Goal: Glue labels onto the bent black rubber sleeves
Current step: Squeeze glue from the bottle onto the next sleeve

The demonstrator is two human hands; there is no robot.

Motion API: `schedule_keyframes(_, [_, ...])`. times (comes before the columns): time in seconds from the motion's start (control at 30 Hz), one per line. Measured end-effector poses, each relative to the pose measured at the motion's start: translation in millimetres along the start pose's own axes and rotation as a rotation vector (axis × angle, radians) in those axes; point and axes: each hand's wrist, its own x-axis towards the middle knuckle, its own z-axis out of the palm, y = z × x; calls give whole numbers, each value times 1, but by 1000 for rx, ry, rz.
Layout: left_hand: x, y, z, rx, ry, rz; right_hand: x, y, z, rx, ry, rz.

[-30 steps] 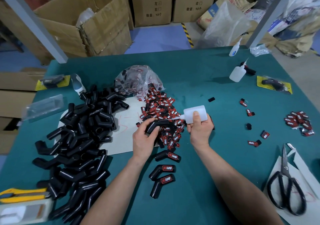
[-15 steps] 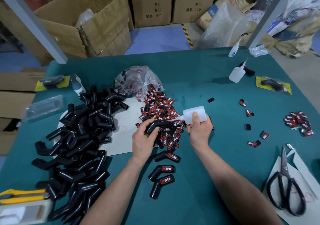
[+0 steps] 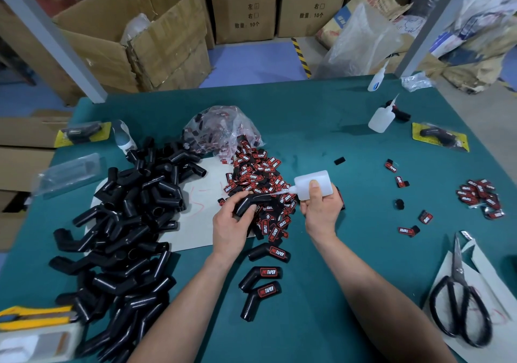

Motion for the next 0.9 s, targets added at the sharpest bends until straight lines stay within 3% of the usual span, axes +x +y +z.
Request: schedule_keyframes(0.9, [4,-9,2,-38,21,61,-2,-5,1,37,3,-4])
